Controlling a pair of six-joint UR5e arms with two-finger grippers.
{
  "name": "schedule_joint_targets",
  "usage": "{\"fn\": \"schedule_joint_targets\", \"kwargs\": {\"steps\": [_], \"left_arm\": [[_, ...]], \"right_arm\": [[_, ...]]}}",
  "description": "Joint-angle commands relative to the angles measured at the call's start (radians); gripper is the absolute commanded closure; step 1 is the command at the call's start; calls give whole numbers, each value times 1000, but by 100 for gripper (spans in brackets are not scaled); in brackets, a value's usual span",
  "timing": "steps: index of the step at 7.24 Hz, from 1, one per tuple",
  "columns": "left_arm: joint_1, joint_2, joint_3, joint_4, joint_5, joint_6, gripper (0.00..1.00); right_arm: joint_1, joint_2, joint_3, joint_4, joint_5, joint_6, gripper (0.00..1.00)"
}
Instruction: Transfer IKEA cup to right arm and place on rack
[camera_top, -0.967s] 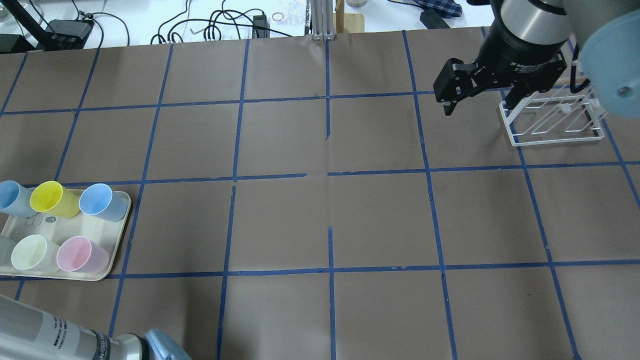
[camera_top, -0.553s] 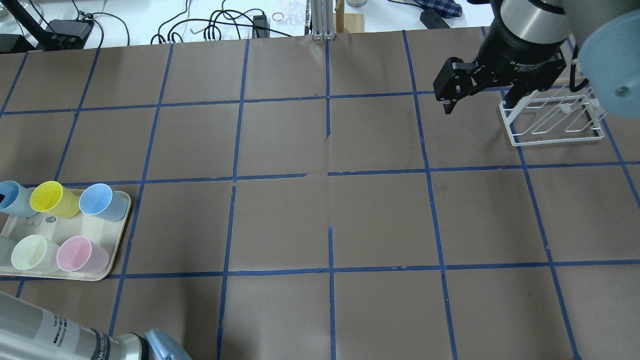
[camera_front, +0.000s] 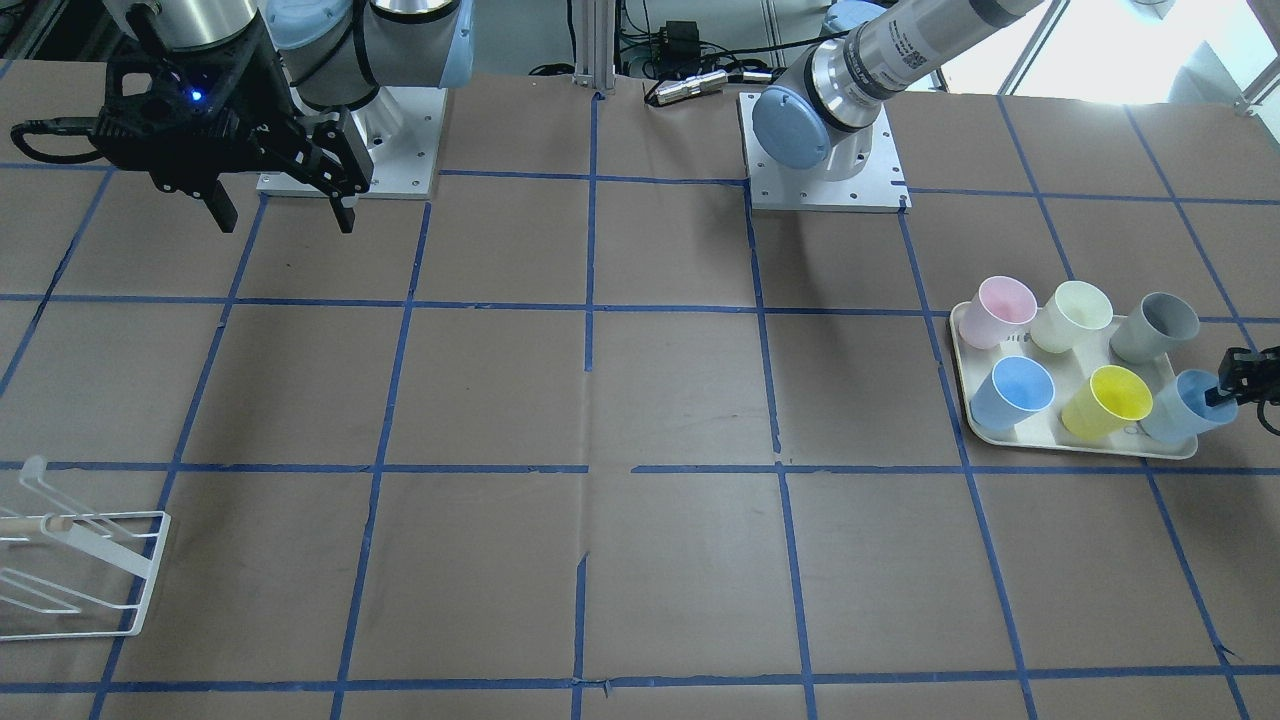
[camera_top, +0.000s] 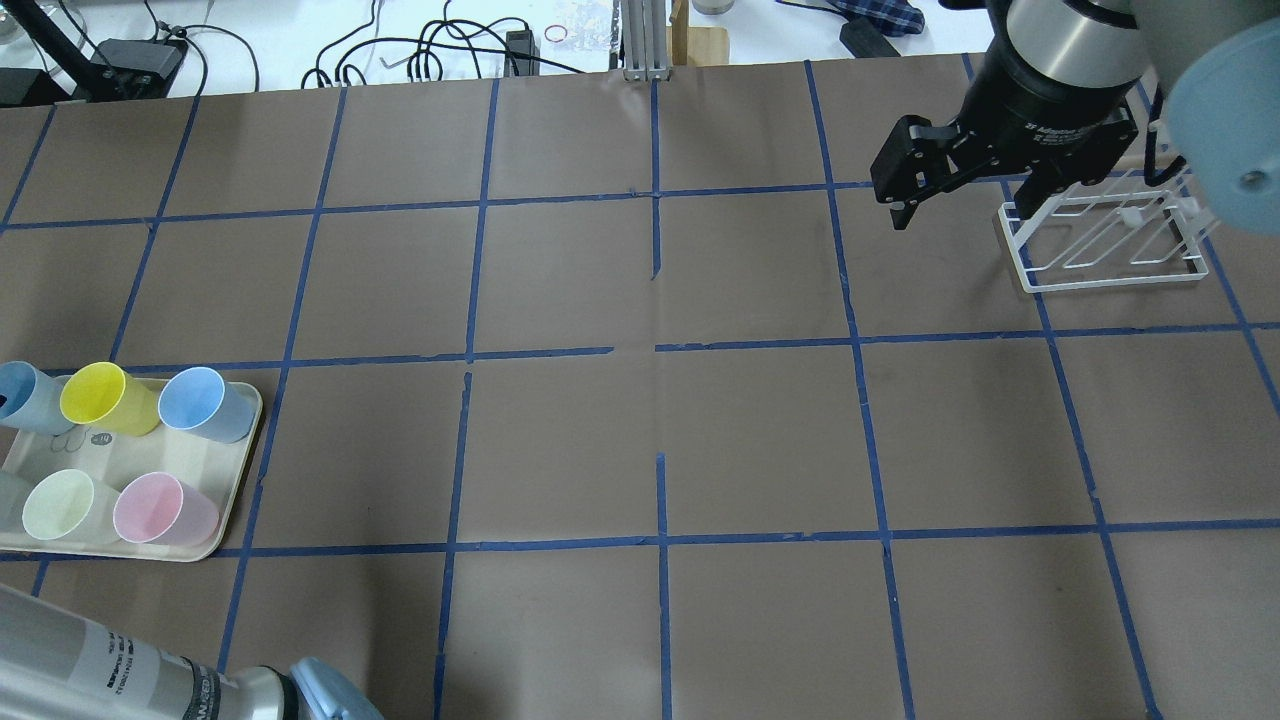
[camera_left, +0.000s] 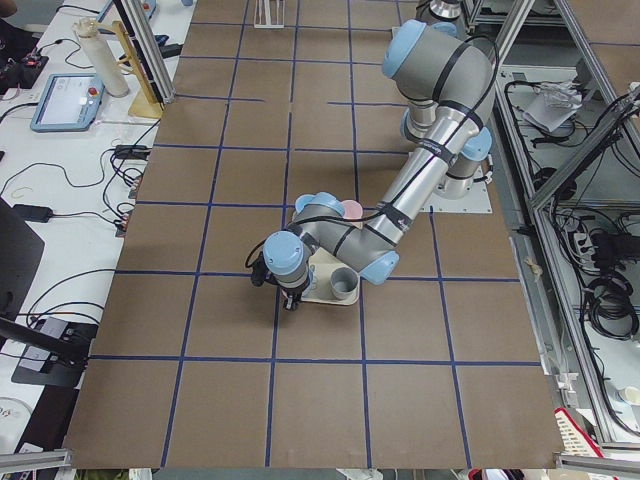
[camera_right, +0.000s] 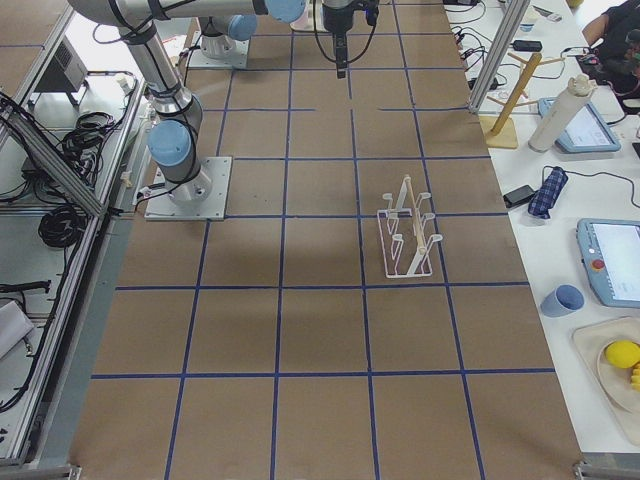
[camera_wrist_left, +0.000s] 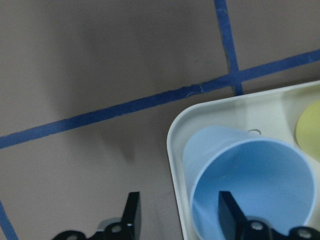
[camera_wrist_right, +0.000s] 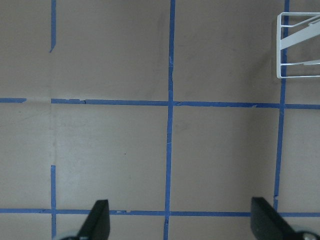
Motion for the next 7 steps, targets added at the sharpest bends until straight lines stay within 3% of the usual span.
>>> {"fn": "schedule_joint_targets", "kwargs": {"steps": [1,3,5,7], "left_arm": [[-1,16,-1,-5,2,-6,100],[-4,52,47,-109,-6,-25,100],[-32,88,185,-288,-9,-25,100],[-145,166,300,-544,-9,-79,100]], "right_arm": [[4,0,-6,-4,2,9,0],[-5,0,-11,-1,33,8,0],[-57,-6,-23,26,59,-26,0],[-158,-29,-86,259,120,-53,0]]}}
